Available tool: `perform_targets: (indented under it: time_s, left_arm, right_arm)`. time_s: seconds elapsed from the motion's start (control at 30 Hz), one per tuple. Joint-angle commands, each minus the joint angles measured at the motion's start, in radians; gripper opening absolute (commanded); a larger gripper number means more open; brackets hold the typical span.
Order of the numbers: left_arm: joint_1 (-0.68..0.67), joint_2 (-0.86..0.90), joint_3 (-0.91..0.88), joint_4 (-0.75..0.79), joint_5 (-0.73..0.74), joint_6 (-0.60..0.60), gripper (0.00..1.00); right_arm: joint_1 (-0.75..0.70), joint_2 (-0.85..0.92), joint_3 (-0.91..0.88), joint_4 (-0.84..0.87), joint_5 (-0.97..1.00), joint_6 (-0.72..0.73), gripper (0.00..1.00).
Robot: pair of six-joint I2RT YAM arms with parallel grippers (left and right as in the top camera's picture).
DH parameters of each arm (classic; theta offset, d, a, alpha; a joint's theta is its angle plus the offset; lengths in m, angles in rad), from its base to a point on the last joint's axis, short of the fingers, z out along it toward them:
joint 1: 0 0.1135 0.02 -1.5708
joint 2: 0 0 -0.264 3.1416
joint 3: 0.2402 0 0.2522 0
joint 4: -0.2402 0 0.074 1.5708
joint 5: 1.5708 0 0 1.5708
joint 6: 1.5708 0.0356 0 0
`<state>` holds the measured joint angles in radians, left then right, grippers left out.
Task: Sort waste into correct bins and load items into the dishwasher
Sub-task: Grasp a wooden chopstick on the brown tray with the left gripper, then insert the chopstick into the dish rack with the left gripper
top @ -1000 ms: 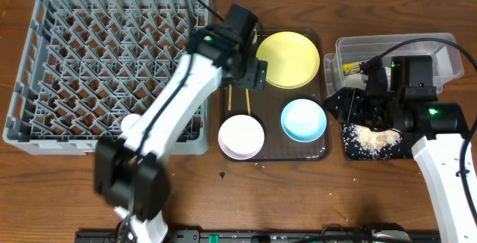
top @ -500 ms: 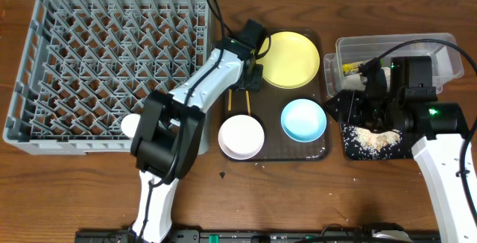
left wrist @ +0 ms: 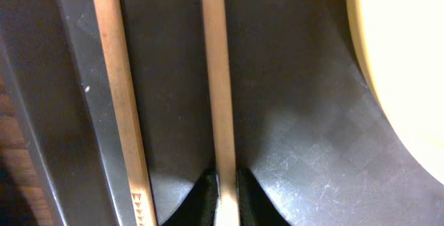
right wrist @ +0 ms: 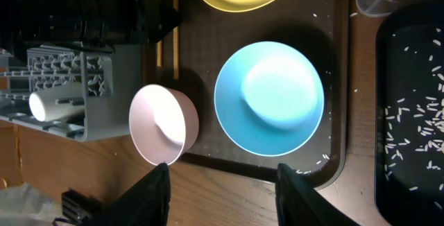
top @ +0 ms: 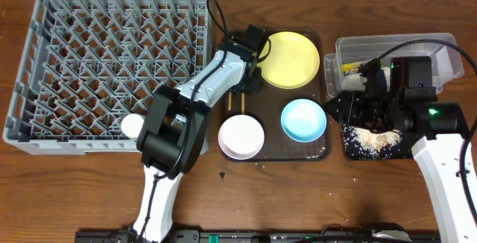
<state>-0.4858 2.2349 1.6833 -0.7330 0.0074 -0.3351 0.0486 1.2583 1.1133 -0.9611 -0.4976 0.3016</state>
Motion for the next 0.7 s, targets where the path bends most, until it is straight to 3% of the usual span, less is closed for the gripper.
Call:
perform_targets:
  time_s: [0.0, 0.23, 0.67]
  left_arm:
    - [0.002, 0.034, -0.01, -0.013, -0.016, -0.004, 0.08]
    - [0.012, -0.01, 0.04, -0.068, -0.016, -0.003, 0.08]
    - [0.117, -0.303, 0.12, -0.363, -0.059, 0.046, 0.08]
  right_arm:
    - [-0.008, -0.011, 0.016, -0.005, 0.0, -0.019, 0.45]
    - [-0.008, -0.011, 0.016, -0.021, 0.0, -0.019, 0.42]
    - [-0.008, -0.011, 0.016, -0.024, 0.0, -0.019, 0.42]
